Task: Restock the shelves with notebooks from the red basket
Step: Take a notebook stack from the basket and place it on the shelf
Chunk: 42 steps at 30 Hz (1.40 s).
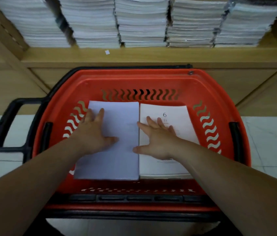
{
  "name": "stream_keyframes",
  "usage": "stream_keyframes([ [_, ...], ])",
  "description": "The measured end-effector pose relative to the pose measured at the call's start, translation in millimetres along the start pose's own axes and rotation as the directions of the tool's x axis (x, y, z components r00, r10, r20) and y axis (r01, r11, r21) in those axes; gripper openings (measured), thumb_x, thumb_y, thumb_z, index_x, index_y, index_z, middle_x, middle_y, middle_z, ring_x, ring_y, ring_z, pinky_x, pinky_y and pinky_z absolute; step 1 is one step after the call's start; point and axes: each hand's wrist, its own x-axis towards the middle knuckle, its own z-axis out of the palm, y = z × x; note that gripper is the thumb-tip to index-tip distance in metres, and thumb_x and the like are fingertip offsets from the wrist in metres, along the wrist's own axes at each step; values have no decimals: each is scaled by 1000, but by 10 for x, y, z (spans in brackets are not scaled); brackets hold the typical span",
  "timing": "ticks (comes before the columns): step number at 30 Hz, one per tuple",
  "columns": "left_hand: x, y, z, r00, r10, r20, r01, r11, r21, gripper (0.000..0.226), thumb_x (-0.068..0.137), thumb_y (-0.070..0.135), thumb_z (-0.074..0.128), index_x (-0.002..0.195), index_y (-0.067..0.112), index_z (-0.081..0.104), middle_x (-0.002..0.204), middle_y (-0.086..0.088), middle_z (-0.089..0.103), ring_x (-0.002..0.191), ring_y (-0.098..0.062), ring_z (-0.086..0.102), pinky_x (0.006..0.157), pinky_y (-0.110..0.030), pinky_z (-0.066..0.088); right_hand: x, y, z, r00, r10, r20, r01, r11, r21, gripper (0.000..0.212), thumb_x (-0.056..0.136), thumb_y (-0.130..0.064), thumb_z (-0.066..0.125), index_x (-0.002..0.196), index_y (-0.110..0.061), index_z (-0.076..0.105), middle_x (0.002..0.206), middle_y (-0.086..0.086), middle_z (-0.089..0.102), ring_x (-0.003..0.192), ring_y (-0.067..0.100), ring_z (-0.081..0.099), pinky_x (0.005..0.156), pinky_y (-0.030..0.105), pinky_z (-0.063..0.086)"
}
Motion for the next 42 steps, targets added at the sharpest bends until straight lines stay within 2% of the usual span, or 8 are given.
stream_keyframes([
  [6,106,-96,78,992,-126,32,130,950,-284,127,81,51,77,158,20,-19,157,-20,35,133,-37,49,102,-37,45,177,-47,172,1000,-13,-25,11,997,-80,107,86,-71,58,158,-42,-15,165,-14,-30,153,28,-28,121,64,-7],
  [10,185,-130,65,989,-148,-11,125,873,-471,124,81,30,81,159,14,-14,150,-12,48,132,-33,51,107,-41,45,219,-42,171,999,17,-46,-20,998,-65,113,83,-70,63,157,-43,-19,164,-13,-32,152,27,-30,120,65,-9],
  [17,245,-246,67,992,-115,-54,77,881,-466,106,78,28,71,161,24,4,137,-6,59,120,-31,61,100,-42,51,220,-37,91,996,73,-57,-72,997,4,118,82,-59,73,159,-40,-15,166,-5,-29,154,25,-25,124,58,-6],
  [22,183,-249,35,979,-172,-108,70,784,-617,96,83,15,68,160,37,16,130,3,57,106,-25,60,78,-32,52,153,-98,-21,979,169,-111,-172,985,-24,121,73,-57,79,161,-40,-3,167,0,2,153,31,6,118,51,23],
  [25,169,-231,29,979,-161,-122,34,727,-686,98,83,7,67,160,39,15,128,3,55,106,-25,58,85,-37,52,113,-137,-34,964,203,-175,-218,974,-70,114,68,-59,79,157,-45,9,148,4,24,140,31,24,105,50,38],
  [32,209,-218,29,993,-81,-88,3,754,-656,109,74,12,70,152,59,9,124,-1,60,100,-27,65,84,-51,60,76,-142,-47,972,192,-139,-193,981,2,94,73,-49,78,150,-46,25,137,6,29,129,31,38,84,39,47],
  [37,203,-155,39,998,-56,-20,39,875,-483,93,89,3,61,158,44,15,133,-10,51,86,-24,60,80,-39,57,20,-92,-103,989,127,-74,-125,992,31,58,78,-42,76,128,-45,46,122,1,33,110,26,46,86,39,53],
  [42,193,-125,28,997,-19,81,43,951,-306,95,92,16,64,158,45,1,137,-28,48,94,-33,65,68,-31,54,-36,12,-118,999,28,-42,-27,999,17,24,81,-45,73,102,-43,61,111,-4,38,103,21,48,94,41,51],
])
